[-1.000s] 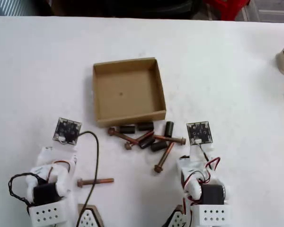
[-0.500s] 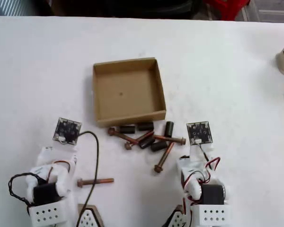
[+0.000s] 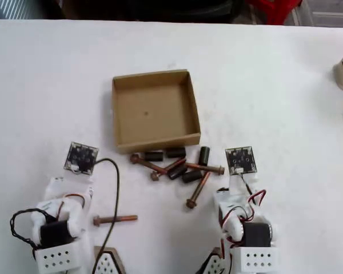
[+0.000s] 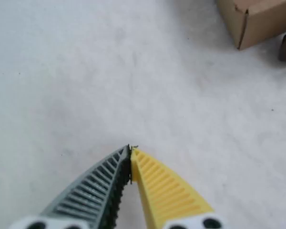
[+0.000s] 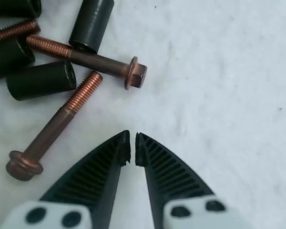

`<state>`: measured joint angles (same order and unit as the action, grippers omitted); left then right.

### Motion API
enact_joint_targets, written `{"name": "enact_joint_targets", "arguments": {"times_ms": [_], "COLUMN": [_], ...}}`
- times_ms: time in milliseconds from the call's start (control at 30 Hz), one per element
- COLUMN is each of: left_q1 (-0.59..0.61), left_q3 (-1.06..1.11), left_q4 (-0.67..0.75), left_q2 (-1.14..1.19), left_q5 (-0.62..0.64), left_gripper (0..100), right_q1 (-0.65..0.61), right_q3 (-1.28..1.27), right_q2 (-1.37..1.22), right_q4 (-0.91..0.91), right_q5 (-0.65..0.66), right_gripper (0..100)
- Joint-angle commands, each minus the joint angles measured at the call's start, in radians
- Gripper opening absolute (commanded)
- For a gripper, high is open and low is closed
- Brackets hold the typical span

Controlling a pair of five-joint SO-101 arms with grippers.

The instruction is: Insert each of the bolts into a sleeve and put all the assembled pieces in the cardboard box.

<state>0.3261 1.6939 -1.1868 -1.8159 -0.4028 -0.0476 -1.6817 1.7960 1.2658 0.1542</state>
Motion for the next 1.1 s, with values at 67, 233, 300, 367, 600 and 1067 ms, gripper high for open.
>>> {"name": "enact_joint_targets", "arguments": {"times_ms": [67,233,300,367,600,1067], "left_q1": [-0.005,-0.005,-0.005,-0.005,-0.005,-0.005], "left_q3": [-0.002,-0.002,-0.002,-0.002,-0.002,-0.002], "left_q4": [-0.005,-0.005,-0.005,-0.005,-0.005,-0.005], "left_q2": [-0.008,-0.008,-0.008,-0.008,-0.008,-0.008], "left_q5": [-0.003,-0.003,-0.003,-0.003,-0.003,-0.003], "left_gripper": [2,2,2,2,2,2], "right_q1": [0.002,0.002,0.002,0.01,0.031,0.223], "right_q3": [-0.008,-0.008,-0.008,-0.008,0.012,0.044], "right_q2": [0.005,0.005,0.005,0.005,0.007,0.007], "right_q4": [0.002,0.002,0.002,0.002,-0.001,-0.001], "right_q5": [0.006,0.006,0.006,0.006,0.008,0.008], "right_gripper": [1.8,1.8,1.8,1.8,1.8,1.8]}}
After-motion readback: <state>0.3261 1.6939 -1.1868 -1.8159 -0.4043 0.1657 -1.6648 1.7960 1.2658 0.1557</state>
